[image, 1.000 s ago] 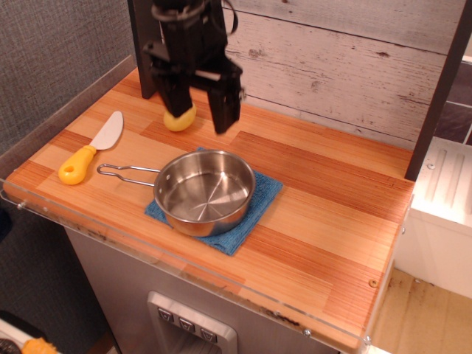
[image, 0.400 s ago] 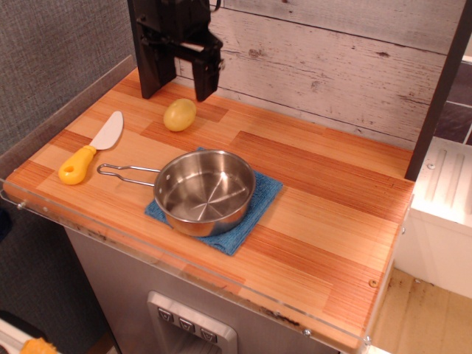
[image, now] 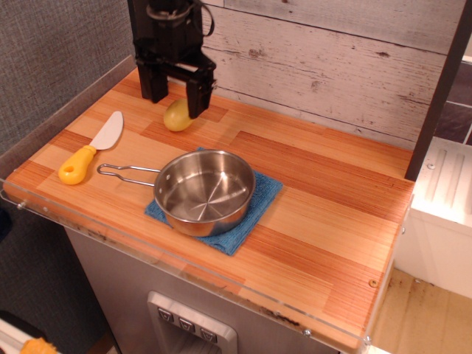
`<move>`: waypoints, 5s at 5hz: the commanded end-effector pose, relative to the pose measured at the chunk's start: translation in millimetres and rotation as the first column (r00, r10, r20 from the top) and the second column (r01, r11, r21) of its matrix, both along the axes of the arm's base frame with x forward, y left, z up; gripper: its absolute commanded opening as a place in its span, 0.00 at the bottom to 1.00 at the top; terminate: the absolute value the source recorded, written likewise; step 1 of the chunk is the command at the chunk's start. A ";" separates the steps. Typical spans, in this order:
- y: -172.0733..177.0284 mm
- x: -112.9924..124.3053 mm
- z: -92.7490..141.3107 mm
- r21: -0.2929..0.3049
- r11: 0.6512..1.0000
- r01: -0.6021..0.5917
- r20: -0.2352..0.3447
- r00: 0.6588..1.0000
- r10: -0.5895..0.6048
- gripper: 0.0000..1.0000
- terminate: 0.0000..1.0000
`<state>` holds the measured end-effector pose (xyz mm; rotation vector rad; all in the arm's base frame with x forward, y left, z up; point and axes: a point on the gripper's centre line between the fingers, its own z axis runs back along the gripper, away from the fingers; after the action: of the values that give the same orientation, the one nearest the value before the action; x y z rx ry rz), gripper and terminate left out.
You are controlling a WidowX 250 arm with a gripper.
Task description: Place the potato inside of the pot.
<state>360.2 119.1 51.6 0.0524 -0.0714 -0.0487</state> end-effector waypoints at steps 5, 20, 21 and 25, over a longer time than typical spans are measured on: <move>13.9 9.1 -16.8 0.018 0.997 -0.074 0.039 0.997 0.073 1.00 0.00; -84.5 -114.9 34.0 -0.036 0.996 0.087 0.065 0.994 -0.084 1.00 0.00; -62.5 -109.6 61.1 -0.016 0.999 0.048 0.124 0.991 -0.046 1.00 0.00; -40.1 -90.4 64.7 -0.048 0.993 0.106 0.097 0.990 -0.101 1.00 0.00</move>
<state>270.3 73.6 104.4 -0.0173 -0.1386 -0.1491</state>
